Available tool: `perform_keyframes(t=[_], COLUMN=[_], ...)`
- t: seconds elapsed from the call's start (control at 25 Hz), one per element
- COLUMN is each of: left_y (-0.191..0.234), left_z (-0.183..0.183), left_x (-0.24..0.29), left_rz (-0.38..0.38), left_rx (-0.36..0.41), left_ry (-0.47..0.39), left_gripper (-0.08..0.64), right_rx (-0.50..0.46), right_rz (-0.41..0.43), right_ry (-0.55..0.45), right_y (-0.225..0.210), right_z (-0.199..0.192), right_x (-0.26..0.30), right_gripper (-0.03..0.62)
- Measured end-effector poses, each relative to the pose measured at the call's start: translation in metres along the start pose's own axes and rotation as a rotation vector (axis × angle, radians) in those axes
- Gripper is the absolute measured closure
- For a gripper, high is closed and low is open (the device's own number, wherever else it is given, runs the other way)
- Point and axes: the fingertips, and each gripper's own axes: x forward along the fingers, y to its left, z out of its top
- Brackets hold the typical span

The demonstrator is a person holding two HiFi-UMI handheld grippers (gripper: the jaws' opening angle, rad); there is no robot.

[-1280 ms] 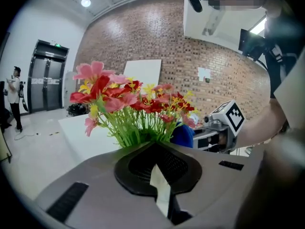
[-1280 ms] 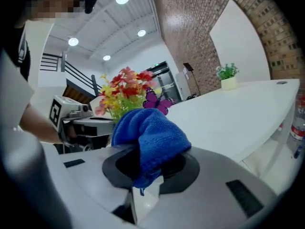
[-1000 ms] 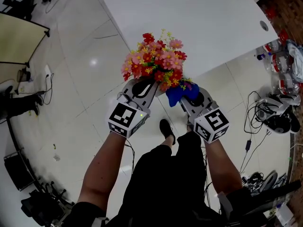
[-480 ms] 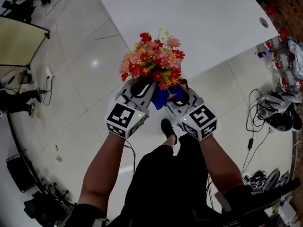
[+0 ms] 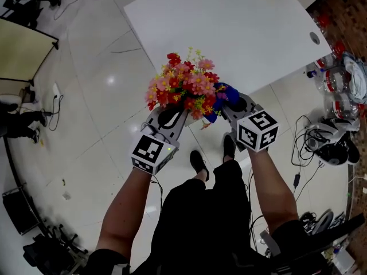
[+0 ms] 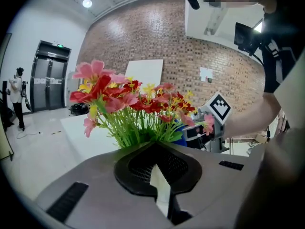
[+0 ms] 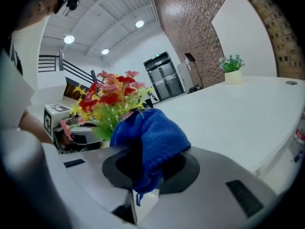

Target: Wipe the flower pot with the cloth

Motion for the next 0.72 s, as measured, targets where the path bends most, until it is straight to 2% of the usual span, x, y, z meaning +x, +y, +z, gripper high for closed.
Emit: perform_keyframes(t=[0.2, 0.4, 0.56, 0.72], left_y=[0.0, -0.001, -0.008, -0.005], left_z=[-0.002, 0.006, 0.01, 0.01], left_x=[-0.007, 0.0, 0.005, 0.0], left_rz=[0.006, 0.041, 0.124, 0.18], left_rx=[-0.014, -0.012, -0.089, -0.125], left_ry=[0.017, 0.025, 0.012, 0.026], left_gripper=[0.56, 0.56, 0.56, 0.559], right_rx=[0.014, -0.013, -0.132, -0.223], right_rz=[-0.009, 0.056, 0.237, 0.47], right_ry=[0.048, 0.006, 0.093, 0.228], right_y=[-0.017, -0.053, -0.06, -0.028], right_z=[0.01, 0.056, 0.076, 0.071], right_x=[0.011, 0.006, 0.034, 0.069], right_gripper=[0.529, 0.529, 0.529, 0.529])
